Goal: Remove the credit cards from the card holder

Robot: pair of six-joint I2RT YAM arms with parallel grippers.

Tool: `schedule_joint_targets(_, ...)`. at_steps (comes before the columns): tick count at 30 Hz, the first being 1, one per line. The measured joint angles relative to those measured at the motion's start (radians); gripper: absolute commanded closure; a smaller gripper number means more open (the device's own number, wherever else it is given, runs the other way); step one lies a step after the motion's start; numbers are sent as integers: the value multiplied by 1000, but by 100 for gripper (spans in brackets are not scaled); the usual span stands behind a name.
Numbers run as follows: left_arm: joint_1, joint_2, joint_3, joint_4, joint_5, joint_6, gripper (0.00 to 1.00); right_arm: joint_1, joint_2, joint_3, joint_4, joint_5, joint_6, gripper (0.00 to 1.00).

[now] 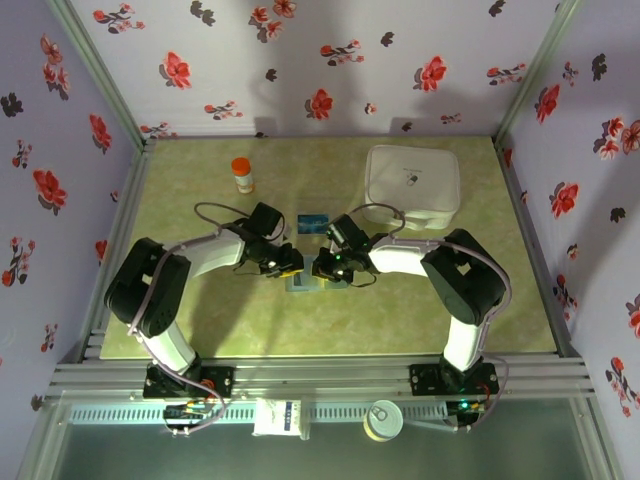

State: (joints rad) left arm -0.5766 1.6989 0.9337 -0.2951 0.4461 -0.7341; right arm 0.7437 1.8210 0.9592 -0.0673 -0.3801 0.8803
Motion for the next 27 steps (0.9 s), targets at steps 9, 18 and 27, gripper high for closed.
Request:
schedule_joint_targets(9, -5, 26, 0, 42, 19, -26, 81, -1, -2, -7, 15, -11, 17, 85)
schedule_joint_targets(18, -9, 29, 0, 56, 26, -36, 83, -1, -6, -14, 27, -13, 22, 85)
schedule_joint_targets(27, -9, 29, 11, 55, 27, -42, 83, -3, -34, -17, 24, -11, 30, 75)
